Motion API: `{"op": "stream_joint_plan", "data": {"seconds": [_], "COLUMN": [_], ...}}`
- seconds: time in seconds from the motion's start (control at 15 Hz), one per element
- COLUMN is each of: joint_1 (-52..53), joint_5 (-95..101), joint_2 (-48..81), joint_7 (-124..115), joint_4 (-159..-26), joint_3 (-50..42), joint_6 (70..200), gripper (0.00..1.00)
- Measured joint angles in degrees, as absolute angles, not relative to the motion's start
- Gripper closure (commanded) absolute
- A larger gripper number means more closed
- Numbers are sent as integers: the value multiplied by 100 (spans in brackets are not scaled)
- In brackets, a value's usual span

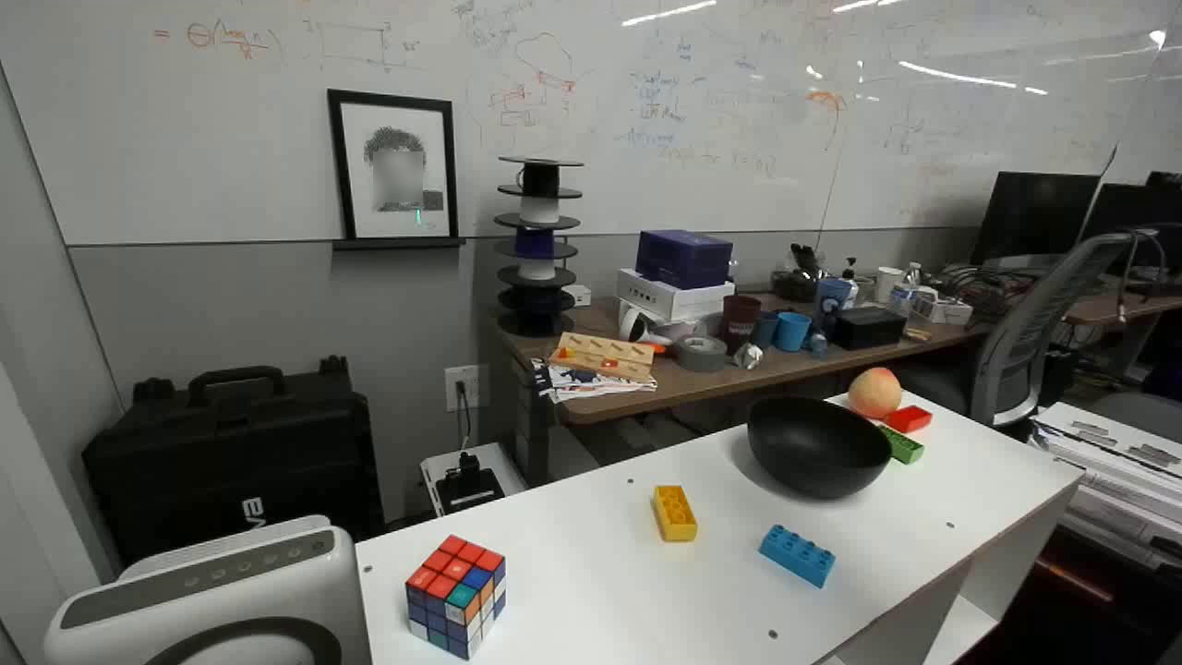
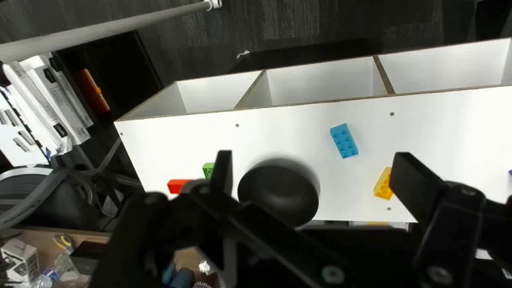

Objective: Put the blocks inside the black bowl.

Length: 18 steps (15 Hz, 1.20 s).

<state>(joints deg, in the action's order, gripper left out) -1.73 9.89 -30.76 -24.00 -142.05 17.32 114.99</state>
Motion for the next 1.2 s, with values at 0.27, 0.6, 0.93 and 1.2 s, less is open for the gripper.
{"op": "stream_joint_plan", "data": {"seconds": [0.27, 0.6, 0.93, 1.2], "joint_1": [-172, -172, -172, -172], "joint_5": [989, 989, 989, 989], "joint_2": [-3101, -3101, -3101, -3101], "joint_7": [-2400, -2400, -2400, -2400], "joint_4": [-14108, -14107, -14107, -14107], "joint_3": [1732, 1732, 1732, 1731], "joint_6": [11502, 11502, 11502, 11502], "gripper": [0, 0, 0, 0]}}
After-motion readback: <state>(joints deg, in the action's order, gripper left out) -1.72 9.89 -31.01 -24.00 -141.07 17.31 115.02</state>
